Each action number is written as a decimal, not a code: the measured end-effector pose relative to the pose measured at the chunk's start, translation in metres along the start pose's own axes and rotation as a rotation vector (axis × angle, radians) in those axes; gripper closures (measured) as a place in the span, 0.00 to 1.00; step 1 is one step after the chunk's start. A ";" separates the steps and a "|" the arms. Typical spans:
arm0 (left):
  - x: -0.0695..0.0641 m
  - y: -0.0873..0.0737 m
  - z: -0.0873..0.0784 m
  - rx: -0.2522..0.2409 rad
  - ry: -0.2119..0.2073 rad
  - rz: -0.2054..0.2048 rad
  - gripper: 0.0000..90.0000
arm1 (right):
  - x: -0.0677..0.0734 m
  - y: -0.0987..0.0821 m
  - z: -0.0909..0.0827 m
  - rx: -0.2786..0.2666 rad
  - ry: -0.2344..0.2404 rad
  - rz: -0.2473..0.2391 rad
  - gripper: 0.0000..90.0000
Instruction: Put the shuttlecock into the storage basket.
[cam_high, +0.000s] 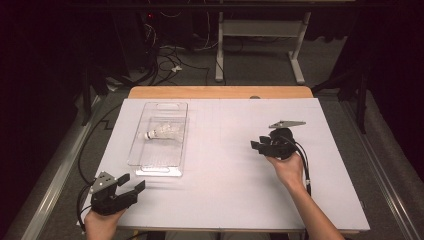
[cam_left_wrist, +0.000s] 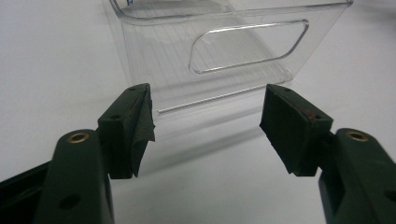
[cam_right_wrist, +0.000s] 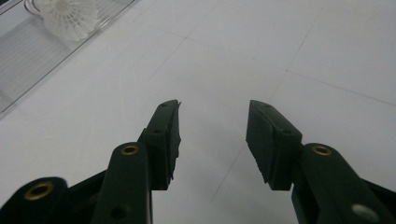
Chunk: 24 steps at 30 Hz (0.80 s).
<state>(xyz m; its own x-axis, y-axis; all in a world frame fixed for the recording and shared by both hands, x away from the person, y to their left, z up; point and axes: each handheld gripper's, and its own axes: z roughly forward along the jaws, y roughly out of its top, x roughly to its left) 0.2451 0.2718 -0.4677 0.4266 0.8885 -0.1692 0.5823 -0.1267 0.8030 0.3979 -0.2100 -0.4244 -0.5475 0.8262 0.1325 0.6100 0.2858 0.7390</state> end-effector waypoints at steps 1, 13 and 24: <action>0.000 0.000 0.000 0.000 0.000 -0.001 0.39 | -0.001 -0.001 0.000 -0.003 -0.001 -0.002 0.61; 0.000 0.000 -0.001 -0.002 0.002 -0.003 0.39 | -0.010 -0.010 -0.011 -0.016 -0.017 0.015 0.61; 0.000 0.000 -0.001 -0.002 0.003 -0.003 0.39 | -0.019 -0.017 -0.021 -0.024 -0.036 0.022 0.61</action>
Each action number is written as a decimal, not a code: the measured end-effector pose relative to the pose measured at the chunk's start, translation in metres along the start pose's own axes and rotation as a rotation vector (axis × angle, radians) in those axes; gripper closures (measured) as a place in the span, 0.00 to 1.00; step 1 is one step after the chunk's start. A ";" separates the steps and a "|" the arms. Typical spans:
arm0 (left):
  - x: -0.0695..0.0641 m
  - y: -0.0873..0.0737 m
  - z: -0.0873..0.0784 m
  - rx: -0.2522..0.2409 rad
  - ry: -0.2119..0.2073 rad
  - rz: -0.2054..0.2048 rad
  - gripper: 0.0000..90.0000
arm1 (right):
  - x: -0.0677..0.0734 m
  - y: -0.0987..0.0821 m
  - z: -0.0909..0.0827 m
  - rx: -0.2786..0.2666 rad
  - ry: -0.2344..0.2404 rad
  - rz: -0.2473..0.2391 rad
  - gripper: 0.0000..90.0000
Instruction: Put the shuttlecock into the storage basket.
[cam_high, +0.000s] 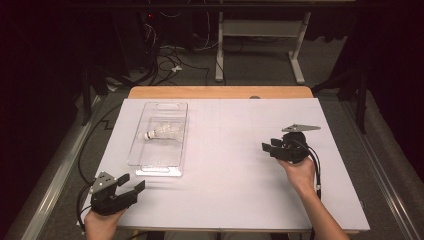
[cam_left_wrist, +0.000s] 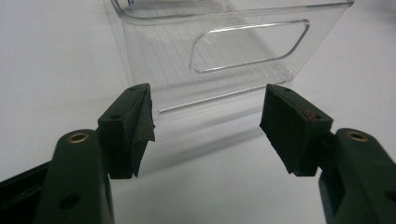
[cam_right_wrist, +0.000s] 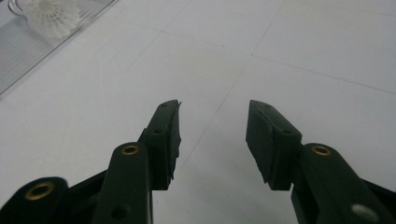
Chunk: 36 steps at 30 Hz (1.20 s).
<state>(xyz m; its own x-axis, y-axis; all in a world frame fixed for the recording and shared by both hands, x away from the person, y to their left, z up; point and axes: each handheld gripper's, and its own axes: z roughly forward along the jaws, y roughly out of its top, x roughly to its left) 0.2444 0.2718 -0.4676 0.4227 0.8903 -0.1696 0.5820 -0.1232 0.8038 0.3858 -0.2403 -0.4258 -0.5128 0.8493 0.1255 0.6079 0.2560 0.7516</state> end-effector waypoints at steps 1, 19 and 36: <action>0.000 0.000 0.000 0.000 0.000 -0.001 0.39 | 0.000 0.000 -0.001 0.003 -0.002 0.000 0.61; 0.000 0.000 0.000 0.000 0.001 0.000 0.39 | -0.006 -0.011 -0.011 -0.011 -0.030 -0.017 0.59; -0.001 0.000 0.000 -0.001 0.003 0.001 0.39 | -0.011 -0.021 -0.020 -0.025 -0.052 -0.027 0.56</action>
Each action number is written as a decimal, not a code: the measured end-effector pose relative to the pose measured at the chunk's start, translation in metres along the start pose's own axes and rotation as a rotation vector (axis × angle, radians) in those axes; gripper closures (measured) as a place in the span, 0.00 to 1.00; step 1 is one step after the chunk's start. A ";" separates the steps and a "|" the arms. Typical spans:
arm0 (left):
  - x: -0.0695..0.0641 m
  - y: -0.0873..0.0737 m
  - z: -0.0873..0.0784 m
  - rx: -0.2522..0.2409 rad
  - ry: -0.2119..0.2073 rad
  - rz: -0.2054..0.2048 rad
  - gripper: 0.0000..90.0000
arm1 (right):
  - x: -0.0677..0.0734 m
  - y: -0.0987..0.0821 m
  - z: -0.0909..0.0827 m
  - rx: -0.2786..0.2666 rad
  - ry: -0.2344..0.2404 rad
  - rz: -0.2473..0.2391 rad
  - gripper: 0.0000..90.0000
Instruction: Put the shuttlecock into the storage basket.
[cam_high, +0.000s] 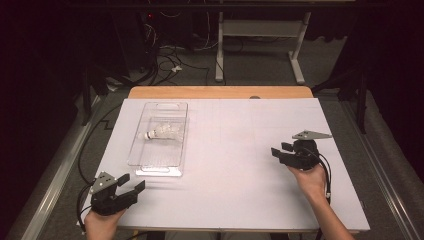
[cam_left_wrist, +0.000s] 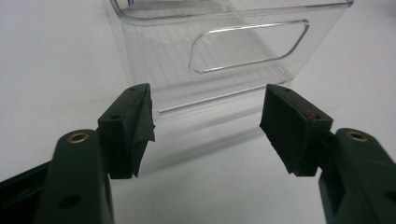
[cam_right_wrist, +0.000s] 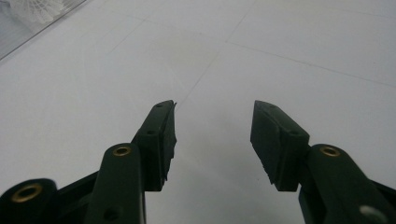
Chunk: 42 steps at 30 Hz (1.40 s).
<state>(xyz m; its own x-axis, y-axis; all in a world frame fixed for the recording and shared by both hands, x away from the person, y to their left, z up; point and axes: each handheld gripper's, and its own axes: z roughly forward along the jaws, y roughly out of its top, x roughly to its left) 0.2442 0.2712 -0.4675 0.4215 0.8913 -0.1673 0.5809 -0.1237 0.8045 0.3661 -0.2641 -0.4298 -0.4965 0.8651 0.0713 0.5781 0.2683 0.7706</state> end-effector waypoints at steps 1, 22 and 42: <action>0.000 0.000 0.000 0.000 0.000 0.000 0.39 | 0.000 -0.001 -0.001 0.001 -0.001 0.004 0.56; 0.000 0.000 0.000 -0.001 0.001 0.000 0.39 | -0.003 -0.016 -0.012 -0.005 -0.023 -0.007 0.54; -0.001 0.000 0.000 -0.003 0.002 -0.001 0.39 | -0.007 -0.031 -0.022 -0.015 -0.036 0.003 0.52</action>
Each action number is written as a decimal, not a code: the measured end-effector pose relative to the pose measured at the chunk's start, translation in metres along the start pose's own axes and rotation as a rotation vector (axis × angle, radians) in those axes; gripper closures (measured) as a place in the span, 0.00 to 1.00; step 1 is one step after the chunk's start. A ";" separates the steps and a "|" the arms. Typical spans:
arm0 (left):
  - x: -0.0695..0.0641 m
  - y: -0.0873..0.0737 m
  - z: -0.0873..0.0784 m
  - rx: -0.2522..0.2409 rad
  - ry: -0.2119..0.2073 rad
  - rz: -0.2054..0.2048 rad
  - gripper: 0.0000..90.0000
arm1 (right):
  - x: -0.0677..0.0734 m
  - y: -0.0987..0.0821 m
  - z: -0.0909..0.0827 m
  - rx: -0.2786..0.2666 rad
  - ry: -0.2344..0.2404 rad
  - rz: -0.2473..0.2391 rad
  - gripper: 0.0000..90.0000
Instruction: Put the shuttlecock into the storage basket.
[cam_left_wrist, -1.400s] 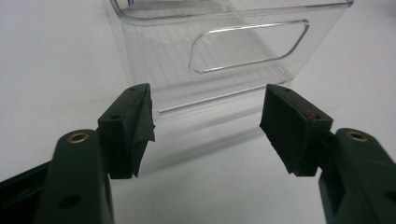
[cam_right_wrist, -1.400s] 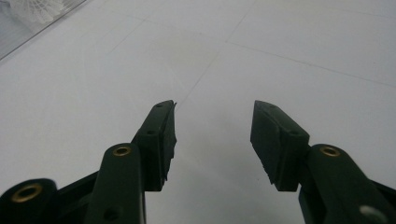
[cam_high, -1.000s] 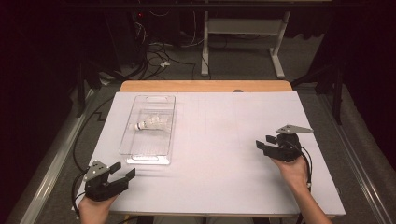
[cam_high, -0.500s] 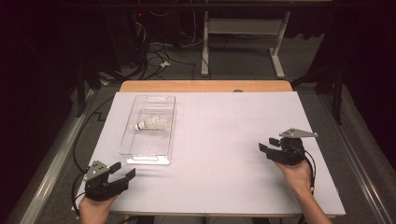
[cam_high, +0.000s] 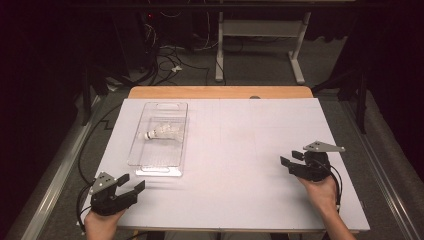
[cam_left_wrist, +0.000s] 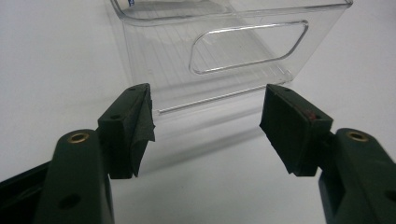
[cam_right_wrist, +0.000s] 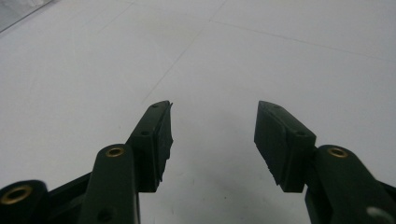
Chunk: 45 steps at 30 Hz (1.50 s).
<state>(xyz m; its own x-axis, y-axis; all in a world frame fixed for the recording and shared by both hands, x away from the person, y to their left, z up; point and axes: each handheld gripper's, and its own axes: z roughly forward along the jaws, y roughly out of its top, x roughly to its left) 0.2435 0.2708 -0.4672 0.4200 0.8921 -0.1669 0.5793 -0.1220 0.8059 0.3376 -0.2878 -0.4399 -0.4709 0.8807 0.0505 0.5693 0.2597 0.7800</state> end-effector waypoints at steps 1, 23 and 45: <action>0.000 0.000 0.000 0.000 0.000 0.001 0.39 | 0.000 -0.001 0.000 0.001 0.000 0.003 0.52; 0.000 0.000 -0.001 -0.003 0.000 0.003 0.39 | -0.002 -0.019 -0.015 -0.025 -0.001 0.016 0.50; 0.000 0.000 -0.002 -0.005 0.002 0.003 0.39 | -0.009 -0.036 -0.024 -0.071 -0.009 0.026 0.43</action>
<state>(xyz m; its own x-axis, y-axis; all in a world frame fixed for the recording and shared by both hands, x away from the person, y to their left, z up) 0.2420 0.2716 -0.4662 0.4204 0.8926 -0.1629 0.5748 -0.1230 0.8090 0.3052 -0.3142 -0.4530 -0.4504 0.8904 0.0661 0.5317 0.2081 0.8210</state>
